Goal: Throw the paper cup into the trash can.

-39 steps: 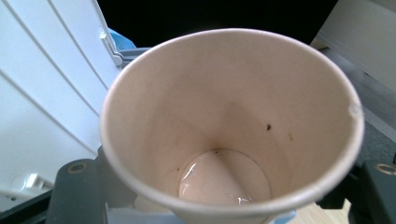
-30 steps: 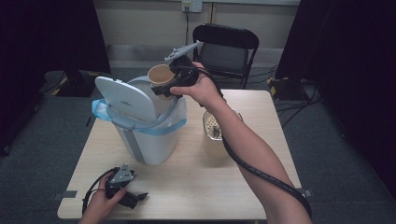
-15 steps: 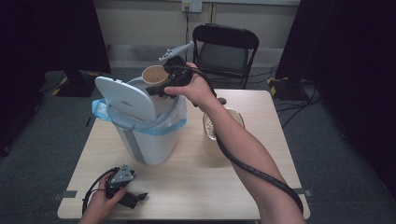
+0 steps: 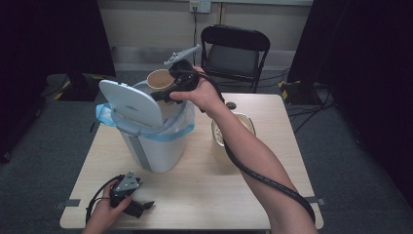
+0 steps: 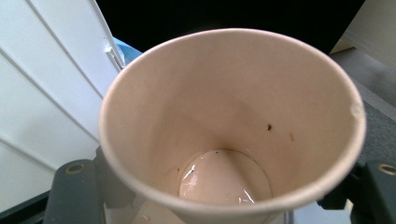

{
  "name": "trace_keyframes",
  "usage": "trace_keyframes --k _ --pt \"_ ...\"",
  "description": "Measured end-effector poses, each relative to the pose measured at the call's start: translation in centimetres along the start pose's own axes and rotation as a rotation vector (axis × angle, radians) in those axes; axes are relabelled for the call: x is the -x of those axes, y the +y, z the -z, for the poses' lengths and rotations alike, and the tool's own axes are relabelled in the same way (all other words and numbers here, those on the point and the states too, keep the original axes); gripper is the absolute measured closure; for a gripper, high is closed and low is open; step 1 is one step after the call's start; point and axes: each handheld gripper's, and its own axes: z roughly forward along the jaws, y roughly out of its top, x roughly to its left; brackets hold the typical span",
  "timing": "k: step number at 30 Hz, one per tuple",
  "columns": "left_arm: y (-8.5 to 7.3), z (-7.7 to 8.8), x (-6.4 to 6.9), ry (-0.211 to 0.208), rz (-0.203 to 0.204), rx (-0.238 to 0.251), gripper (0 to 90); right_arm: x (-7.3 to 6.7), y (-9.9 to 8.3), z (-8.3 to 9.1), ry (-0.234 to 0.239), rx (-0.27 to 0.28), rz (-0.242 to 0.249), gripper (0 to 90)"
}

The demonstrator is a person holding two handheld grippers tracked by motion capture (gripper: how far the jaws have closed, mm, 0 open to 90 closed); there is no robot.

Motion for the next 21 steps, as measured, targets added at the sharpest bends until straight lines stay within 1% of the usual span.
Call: trace_keyframes --k 3,4,7,8,9,11,12,13,15,18,19,21 --pt "0.0 0.0 0.0 0.000 0.000 0.000 0.0 0.0 0.0 -0.2 0.006 -0.001 -0.001 24.7" --pt "0.0 0.0 0.0 0.000 0.000 0.000 0.0 -0.1 0.0 -0.3 0.010 0.007 0.000 22.2" --pt "0.0 0.0 0.0 0.000 0.000 0.000 0.0 -0.1 0.0 -0.4 0.011 0.004 0.005 21.1" --pt "0.0 0.0 0.0 0.001 -0.001 -0.003 0.0 -0.1 0.0 -0.5 0.016 0.001 -0.004 17.2" --pt "0.0 0.0 0.0 0.000 0.000 0.000 0.0 -0.1 0.0 -0.5 0.012 0.006 -0.006 15.5" --pt "0.0 0.0 0.0 0.000 0.000 0.000 0.0 -0.2 0.0 -0.5 0.011 0.010 -0.010 14.5" --pt "0.0 0.0 0.0 -0.002 0.000 0.000 0.0 -0.1 0.0 -0.4 0.016 0.023 -0.024 14.5" --pt "0.0 0.0 0.0 -0.002 0.000 0.001 0.0 -0.1 -0.1 -0.3 0.016 0.026 -0.025 14.8" --pt "0.0 0.0 0.0 0.000 0.000 0.000 0.0 0.1 -0.1 0.0 0.005 0.027 -0.026 14.6" --pt "0.0 0.0 0.0 0.000 0.000 0.000 0.0 0.2 -0.3 0.3 0.003 0.031 -0.031 14.7" --pt "0.0 0.0 0.0 0.000 -0.001 -0.001 0.0 0.5 -0.5 0.7 -0.007 0.029 -0.031 14.7" --pt "0.0 0.0 0.0 0.000 0.000 0.001 0.0 0.6 -0.6 0.9 -0.009 0.030 -0.033 14.7"
